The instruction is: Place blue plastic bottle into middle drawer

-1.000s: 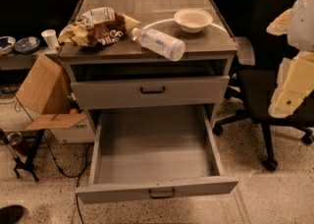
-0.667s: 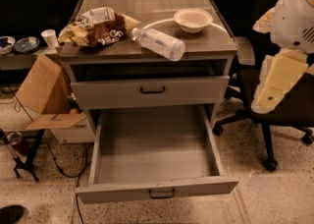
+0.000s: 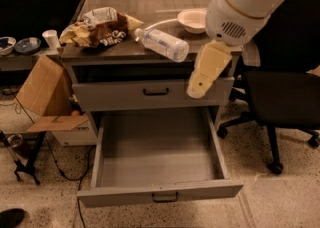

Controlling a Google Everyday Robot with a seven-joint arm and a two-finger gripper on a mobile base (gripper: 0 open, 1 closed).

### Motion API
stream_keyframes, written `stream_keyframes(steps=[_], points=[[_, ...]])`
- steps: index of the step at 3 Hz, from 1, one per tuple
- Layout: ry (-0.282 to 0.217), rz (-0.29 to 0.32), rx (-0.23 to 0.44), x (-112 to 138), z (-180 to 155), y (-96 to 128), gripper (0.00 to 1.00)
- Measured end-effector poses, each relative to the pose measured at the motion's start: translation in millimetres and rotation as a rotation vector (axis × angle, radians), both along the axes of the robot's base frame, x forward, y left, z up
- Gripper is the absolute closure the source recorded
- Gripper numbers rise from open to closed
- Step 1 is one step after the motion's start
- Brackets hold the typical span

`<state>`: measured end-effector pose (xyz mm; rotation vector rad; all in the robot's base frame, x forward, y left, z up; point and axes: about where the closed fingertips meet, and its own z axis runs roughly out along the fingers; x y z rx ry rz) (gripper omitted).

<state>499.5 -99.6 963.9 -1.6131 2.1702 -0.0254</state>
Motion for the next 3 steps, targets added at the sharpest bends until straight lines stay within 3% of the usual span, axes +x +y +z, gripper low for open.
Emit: stream_keyframes(steps=[1,2,3], points=[[0.004,-0.061,0.028,4,1,8,0.0],[-0.001,-0.069,0.03,7,0,7,0.0],[-0.054,-0.145,0.049,29,-11,2,0.0]])
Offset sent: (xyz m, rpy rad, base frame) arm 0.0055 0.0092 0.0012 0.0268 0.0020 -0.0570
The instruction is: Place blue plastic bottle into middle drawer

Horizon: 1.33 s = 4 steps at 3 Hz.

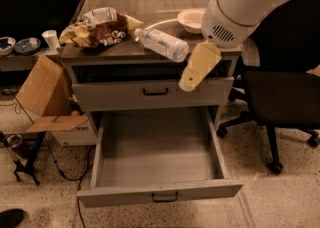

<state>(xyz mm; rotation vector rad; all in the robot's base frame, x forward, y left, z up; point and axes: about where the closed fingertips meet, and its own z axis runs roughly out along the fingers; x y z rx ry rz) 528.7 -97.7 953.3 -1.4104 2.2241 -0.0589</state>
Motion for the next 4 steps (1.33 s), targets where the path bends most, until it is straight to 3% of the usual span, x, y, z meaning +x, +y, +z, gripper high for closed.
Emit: stream_keyframes(steps=[1,2,3,4], points=[[-0.045,-0.092,0.038,51,-16,5,0.0],[-0.065,-0.145,0.119,116,-32,41,0.0],[-0.067,-0.136,0.175,143,-36,73,0.0],[-0.043,-0.124,0.188,163,-53,106,0.0]])
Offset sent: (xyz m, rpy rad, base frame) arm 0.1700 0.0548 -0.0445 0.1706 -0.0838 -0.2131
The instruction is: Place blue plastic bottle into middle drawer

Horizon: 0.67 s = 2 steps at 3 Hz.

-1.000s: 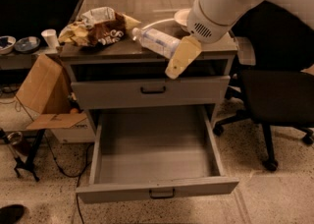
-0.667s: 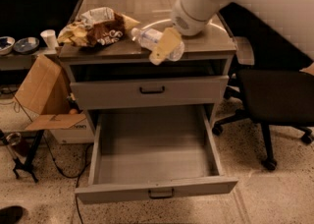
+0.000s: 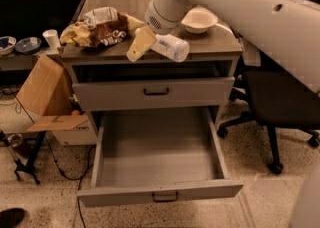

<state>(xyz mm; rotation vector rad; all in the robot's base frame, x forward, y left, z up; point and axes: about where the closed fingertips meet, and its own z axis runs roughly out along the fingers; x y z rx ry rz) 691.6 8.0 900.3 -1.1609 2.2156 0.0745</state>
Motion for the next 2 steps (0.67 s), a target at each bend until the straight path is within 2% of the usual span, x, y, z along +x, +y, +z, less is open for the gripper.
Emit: stream_keyframes(steps=[1,2], points=[[0.028,-0.001,-0.032,28,-31,22,0.0],[0.041,-0.043,-0.088,54,-53,18,0.0]])
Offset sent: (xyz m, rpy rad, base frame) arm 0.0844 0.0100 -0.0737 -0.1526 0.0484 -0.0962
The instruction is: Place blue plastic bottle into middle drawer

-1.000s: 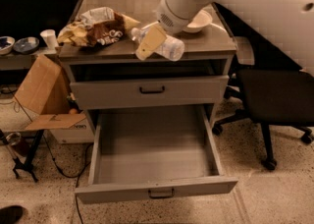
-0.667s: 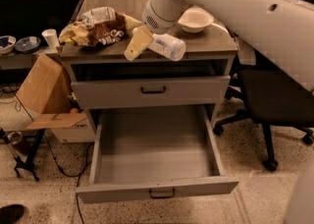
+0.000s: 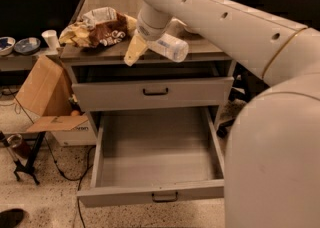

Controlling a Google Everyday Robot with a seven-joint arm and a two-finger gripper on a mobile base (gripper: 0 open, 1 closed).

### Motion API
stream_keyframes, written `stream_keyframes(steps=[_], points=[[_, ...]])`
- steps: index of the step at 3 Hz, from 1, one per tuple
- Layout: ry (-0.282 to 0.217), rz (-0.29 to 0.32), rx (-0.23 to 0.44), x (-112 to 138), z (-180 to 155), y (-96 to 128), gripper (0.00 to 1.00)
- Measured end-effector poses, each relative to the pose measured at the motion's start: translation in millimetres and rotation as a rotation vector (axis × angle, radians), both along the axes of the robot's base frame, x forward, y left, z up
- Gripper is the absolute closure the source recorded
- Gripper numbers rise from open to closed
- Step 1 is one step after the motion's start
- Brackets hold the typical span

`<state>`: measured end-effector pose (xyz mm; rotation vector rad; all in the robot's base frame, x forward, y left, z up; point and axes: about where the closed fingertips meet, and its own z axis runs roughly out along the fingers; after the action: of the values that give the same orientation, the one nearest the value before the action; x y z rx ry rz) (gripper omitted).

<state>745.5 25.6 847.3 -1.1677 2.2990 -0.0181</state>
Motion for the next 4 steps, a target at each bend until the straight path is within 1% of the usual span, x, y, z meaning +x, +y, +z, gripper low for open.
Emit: stream_keyframes(steps=[1,2,3,4], points=[[0.04,-0.039,-0.052,19,-24,-6,0.0],[0.067,-0.057,-0.074,26,-34,-9,0.17],[0.067,-0.057,-0.074,26,-27,-9,0.41],[0.063,-0.058,-0.075,24,-20,-11,0.72]])
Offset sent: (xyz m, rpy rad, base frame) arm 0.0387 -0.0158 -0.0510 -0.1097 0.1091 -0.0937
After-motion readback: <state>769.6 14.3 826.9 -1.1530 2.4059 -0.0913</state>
